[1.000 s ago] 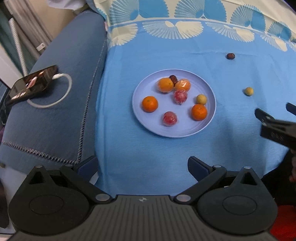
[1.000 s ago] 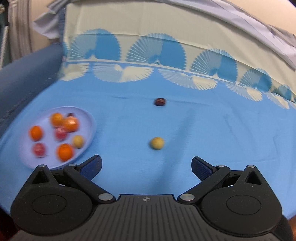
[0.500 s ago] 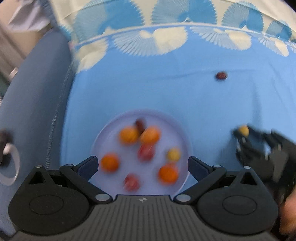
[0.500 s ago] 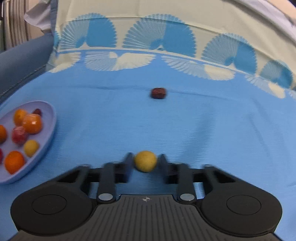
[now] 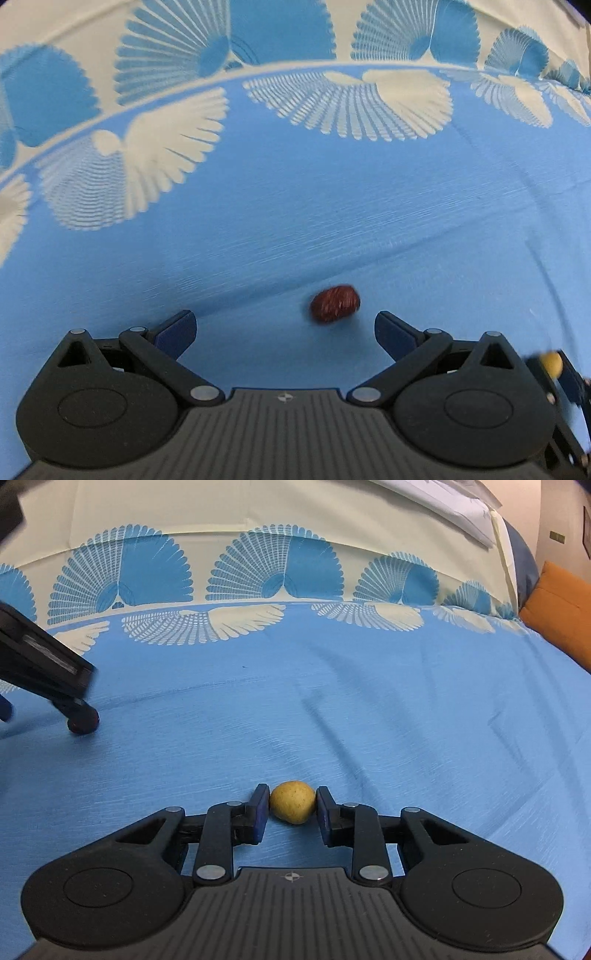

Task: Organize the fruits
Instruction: 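Grasp the yellow fruit with the right gripper while the left grasps the red date, then carry the red date and yellow fruit over the plate and open both grippers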

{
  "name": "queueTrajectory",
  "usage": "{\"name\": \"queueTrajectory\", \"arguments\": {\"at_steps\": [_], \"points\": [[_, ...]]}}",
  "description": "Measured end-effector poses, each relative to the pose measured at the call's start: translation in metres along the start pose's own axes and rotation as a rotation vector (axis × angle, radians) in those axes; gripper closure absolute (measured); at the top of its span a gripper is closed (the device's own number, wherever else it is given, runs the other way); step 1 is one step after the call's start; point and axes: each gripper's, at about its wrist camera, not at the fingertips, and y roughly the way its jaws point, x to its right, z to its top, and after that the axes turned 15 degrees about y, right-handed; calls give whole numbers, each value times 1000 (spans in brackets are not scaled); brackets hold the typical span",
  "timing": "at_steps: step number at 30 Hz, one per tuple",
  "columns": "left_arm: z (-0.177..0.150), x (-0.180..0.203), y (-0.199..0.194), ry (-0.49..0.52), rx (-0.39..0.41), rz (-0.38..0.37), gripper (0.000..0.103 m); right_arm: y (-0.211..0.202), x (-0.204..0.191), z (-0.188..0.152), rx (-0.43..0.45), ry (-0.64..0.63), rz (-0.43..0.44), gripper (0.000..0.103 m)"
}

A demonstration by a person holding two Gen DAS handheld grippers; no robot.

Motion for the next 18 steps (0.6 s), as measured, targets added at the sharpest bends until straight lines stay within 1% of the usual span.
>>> {"name": "queueTrajectory", "arguments": {"at_steps": [1, 2, 3, 4, 5, 6, 8, 11, 14, 16, 18], "points": [[1, -1, 4, 1, -1, -1, 1, 3, -1, 1, 1, 0, -1, 73], [3, 1, 8, 1, 8, 1, 4, 4, -2, 0, 5, -5, -4, 73], [3, 1, 8, 0, 17, -1, 10, 5, -3, 0, 8, -10, -7, 73], [5, 3, 9, 5, 17, -11, 33, 3, -3, -2, 10, -12, -9, 73], [7, 4, 9, 17, 12, -58, 52, 4, -2, -1, 8, -8, -6, 73], [10, 5, 6, 23, 16, -83, 68, 4, -1, -1, 7, 3, -3, 74], [10, 6, -1, 43, -1, -125, 68, 3, 2, 0, 9, 24, 2, 75], [-2, 8, -23, 65, 29, -118, 68, 1, 3, 0, 21, 37, 14, 75], [-23, 4, -52, 43, 41, -132, 68, -4, 2, -1, 46, 33, 38, 75], [-41, 0, -73, 30, 19, -108, 68, -9, 2, -1, 58, 27, 61, 75], [-64, -6, -96, 20, -7, -51, 68, -15, 0, -2, 54, 11, 83, 75]]}}
